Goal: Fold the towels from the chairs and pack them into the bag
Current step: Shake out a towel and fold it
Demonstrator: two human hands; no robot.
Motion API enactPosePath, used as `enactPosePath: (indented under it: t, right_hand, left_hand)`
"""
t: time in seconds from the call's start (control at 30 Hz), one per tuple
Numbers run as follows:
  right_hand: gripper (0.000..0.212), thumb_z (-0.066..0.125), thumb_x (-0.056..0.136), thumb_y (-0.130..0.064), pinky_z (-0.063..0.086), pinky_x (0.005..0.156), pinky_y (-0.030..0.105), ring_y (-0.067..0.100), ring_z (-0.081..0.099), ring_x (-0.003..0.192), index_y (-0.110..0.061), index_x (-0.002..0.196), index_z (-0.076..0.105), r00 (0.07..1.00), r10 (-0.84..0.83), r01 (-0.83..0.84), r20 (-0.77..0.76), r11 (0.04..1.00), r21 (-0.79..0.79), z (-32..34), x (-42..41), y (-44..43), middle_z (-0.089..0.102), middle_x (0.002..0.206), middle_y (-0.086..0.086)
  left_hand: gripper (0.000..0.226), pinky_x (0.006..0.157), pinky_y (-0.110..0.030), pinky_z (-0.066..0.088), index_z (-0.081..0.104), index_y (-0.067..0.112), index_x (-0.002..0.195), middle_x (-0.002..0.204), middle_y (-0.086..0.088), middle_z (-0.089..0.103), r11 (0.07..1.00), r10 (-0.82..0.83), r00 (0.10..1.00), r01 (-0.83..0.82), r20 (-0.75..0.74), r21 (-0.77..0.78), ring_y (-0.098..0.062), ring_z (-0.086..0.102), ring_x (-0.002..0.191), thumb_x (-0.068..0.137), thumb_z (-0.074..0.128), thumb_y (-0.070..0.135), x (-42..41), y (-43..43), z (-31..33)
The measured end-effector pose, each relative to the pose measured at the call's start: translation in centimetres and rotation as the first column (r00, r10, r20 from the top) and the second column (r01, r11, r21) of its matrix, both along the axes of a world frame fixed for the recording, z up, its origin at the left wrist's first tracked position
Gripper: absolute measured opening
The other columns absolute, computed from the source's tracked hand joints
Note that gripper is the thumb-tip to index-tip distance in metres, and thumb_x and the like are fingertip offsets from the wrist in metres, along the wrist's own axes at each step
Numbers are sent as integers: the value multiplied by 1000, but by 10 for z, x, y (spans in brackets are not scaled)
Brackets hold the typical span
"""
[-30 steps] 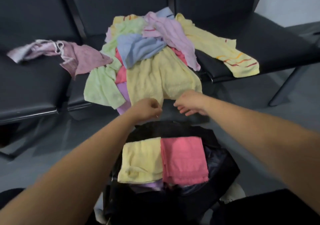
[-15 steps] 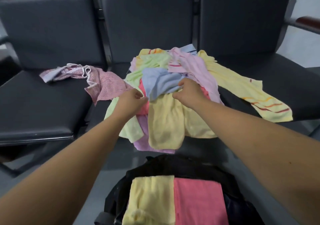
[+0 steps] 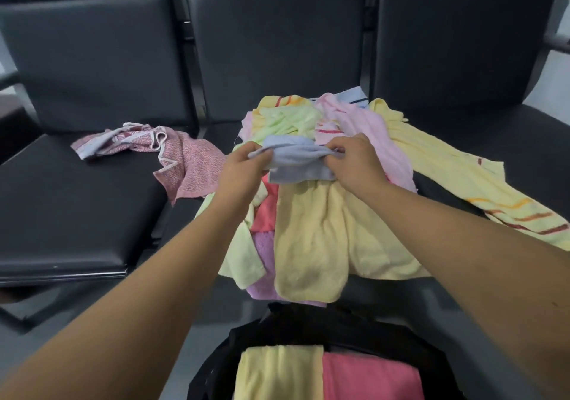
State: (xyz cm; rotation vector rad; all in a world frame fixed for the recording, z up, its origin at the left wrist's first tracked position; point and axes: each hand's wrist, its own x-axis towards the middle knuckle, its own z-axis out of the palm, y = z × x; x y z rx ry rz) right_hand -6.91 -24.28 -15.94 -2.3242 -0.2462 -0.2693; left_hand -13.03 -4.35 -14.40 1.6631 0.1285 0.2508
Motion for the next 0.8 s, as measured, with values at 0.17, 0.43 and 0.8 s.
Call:
enactPosePath:
  t: [0.17, 0.43, 0.8]
  right_hand:
    - [17, 61, 86, -24, 53, 76, 40, 22, 63, 85, -18, 89, 76, 988, 97, -107, 123, 991, 82, 49, -29, 1, 70, 94, 6]
    - [12, 63, 86, -10, 58, 79, 46, 18, 61, 66, -15, 87, 75, 980, 133, -159, 147, 970, 184, 160, -92, -4, 72, 76, 12]
    - [17, 67, 88, -14, 47, 63, 32, 18, 53, 69, 3, 91, 71, 973, 99, -123, 209, 987, 104, 290, -171, -8, 63, 77, 13]
  left_hand:
    - [22, 72, -34, 46, 55, 17, 77, 82, -7, 54, 999, -29, 998, 30, 47, -30, -23, 54, 81, 98, 61, 18, -21, 13, 24]
    - [17, 68, -31, 53, 58, 8, 104, 97, -6, 70, 985, -87, 982, 109, 167, -131, -23, 75, 92, 103, 58, 25, -76, 12, 100]
    - [24, 56, -22, 50, 66, 5, 115, 80, -5, 72, 985, -111, 931, 148, 347, -83, -17, 65, 59, 103, 57, 24, -144, -3, 235]
